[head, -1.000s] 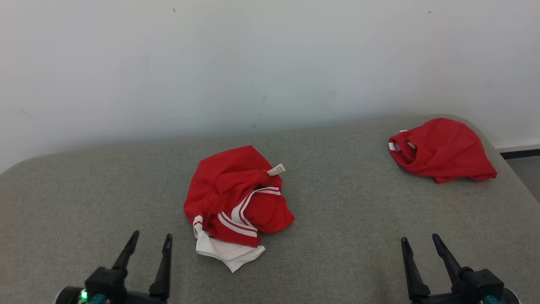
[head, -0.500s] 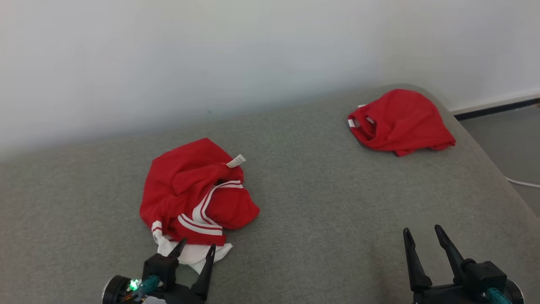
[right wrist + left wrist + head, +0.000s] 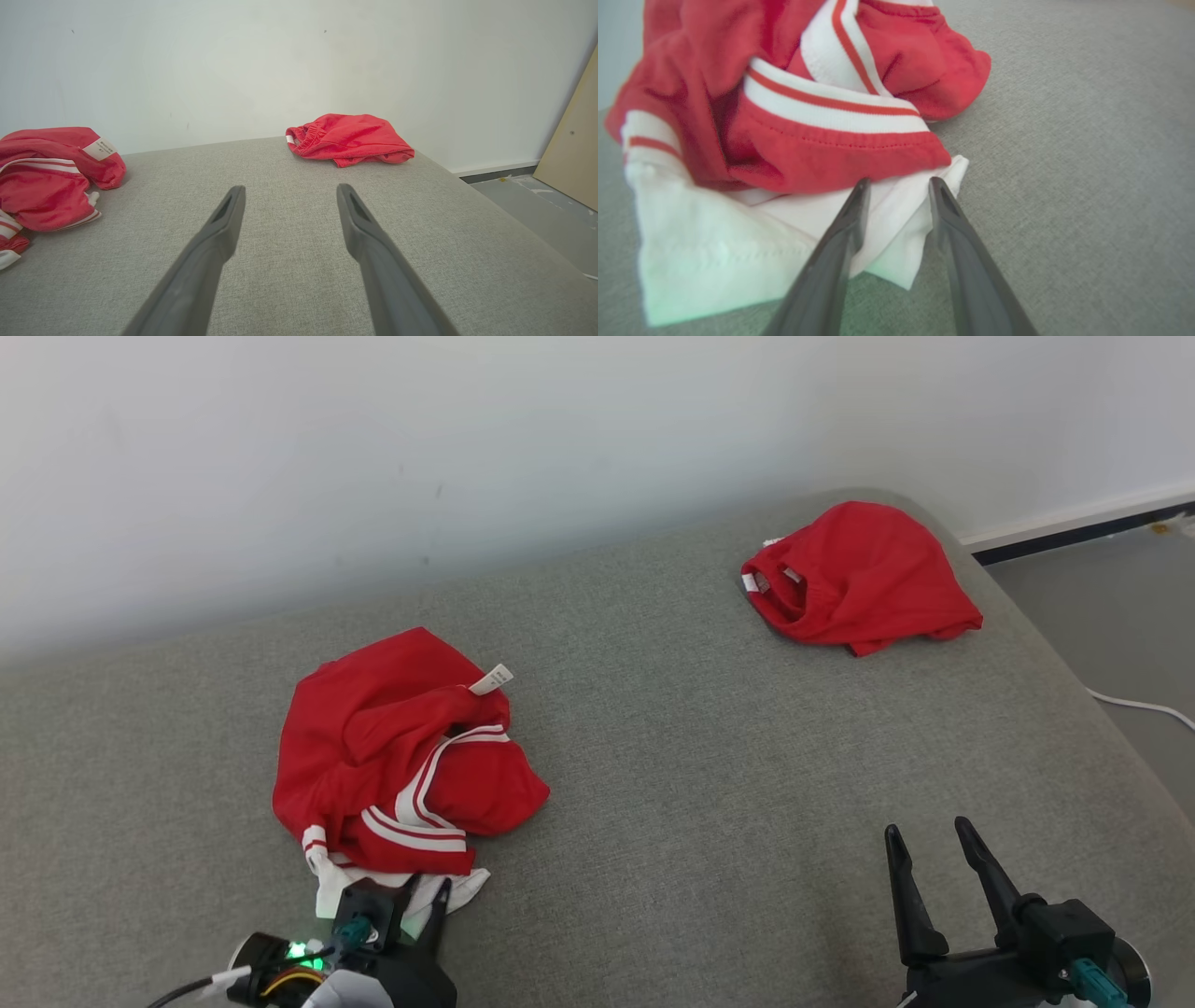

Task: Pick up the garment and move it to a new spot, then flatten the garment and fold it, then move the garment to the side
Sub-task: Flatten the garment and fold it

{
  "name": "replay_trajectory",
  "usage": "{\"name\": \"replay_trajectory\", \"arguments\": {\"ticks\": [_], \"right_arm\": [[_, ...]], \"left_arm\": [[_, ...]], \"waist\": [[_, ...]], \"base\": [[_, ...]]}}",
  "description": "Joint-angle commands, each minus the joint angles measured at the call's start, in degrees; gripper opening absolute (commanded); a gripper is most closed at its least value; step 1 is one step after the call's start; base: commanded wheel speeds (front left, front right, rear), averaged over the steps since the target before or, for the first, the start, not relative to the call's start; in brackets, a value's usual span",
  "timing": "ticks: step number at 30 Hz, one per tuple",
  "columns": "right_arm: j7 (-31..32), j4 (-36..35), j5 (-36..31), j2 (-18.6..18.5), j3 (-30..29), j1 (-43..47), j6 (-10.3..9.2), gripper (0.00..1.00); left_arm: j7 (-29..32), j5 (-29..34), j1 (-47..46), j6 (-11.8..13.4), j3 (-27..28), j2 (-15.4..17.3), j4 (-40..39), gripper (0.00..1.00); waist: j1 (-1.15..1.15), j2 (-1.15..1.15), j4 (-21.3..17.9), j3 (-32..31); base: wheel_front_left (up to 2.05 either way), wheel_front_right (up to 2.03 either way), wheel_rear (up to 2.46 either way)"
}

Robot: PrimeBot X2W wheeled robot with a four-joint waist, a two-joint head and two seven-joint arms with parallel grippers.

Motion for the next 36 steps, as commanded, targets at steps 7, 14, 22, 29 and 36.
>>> {"name": "replay_trajectory", "arguments": {"ticks": [7, 14, 22, 29, 36], "right_arm": [[0.01, 0.30, -0.34, 0.33, 0.48, -0.87, -0.14, 1.00], [0.01, 0.01, -0.69, 0.86, -0.75, 0.50, -0.14, 1.00], [0.01, 0.56, -0.46, 1.46, -0.48, 0.89, -0.14, 1.00], [0.01, 0.47, 0.15, 2.05, -2.06, 2.80, -0.14, 1.00], [0.01, 0.45, -0.37, 2.83, -1.60, 3.15, -0.14, 1.00]], "left_arm": [[-0.17, 0.26, -3.45, 0.02, 0.03, -1.31, 4.91, 0.00], [-0.18, -0.26, -2.77, -0.28, 0.48, -1.60, 3.01, 0.00], [-0.18, 1.19, -1.57, -0.78, -1.73, -1.18, -1.50, 0.00], [-0.18, 2.39, 3.16, 1.30, 0.78, 4.01, -11.94, 1.00], [0.08, 0.84, 5.54, 3.18, 3.49, 7.11, -15.39, 1.00]], "waist": [[-0.01, -0.01, -0.17, 0.59], [-0.01, -0.01, 1.22, 0.15], [-0.01, -0.01, 2.41, -0.75], [-0.01, -0.01, 4.16, -1.75], [-0.01, -0.01, 5.36, -2.08]], "base": [[0.00, 0.00, 0.00], [0.00, 0.00, 0.00], [0.00, 0.00, 0.00], [0.00, 0.00, 0.00], [0.00, 0.00, 0.00]]}}
